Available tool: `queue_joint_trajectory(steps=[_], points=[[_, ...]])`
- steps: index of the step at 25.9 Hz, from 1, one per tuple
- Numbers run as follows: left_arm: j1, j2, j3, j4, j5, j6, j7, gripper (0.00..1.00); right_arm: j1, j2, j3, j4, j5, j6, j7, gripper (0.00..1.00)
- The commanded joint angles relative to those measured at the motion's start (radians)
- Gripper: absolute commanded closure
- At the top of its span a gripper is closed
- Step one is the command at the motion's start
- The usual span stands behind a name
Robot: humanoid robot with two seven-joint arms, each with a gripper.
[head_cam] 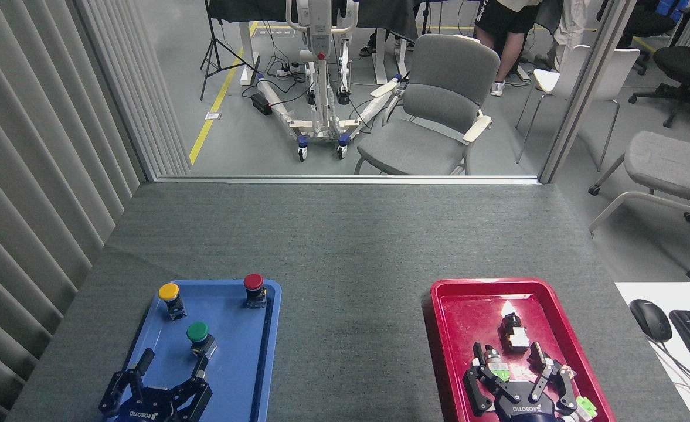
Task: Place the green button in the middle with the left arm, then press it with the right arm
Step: 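Open the left hand above the green button on the blue tray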
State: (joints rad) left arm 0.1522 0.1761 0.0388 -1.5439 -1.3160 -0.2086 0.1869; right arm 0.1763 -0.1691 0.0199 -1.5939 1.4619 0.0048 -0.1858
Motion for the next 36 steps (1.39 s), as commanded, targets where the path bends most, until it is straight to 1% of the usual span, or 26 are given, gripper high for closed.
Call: queue_joint_trajectory(steps=[1,13,18,30,34,36], points=[[0.001,0.0,0.0,-0.001,0.0,-0.002,0.006,0.01,0.0,0.0,0.0,0.002,0.0,0.0,0.0,0.0],[0.004,0.0,0.0,0.004,-0.012,0.003,0.005,0.01,0.0,0.0,0.0,0.002,0.001,0.0,0.0,0.0],[0.003,0.0,0.0,0.036,-0.017,0.002,0.006,0.01,0.0,0.0,0.0,0.0,0.002,0.0,0.0,0.0],[0.003,0.002,0.001,0.038,-0.008,-0.008,0.006,0.01,0.0,-0.004,0.0,0.002,0.002,0.001,0.0,0.0],[-0.01,0.019,0.0,0.113,-0.019,-0.038,0.008,0.01,0.0,-0.007,0.0,0.0,0.002,0.001,0.0,0.0],[-0.037,0.031,-0.007,0.169,-0.023,-0.061,0.008,0.01,0.0,-0.009,0.0,0.0,0.001,0.001,0.0,0.0]])
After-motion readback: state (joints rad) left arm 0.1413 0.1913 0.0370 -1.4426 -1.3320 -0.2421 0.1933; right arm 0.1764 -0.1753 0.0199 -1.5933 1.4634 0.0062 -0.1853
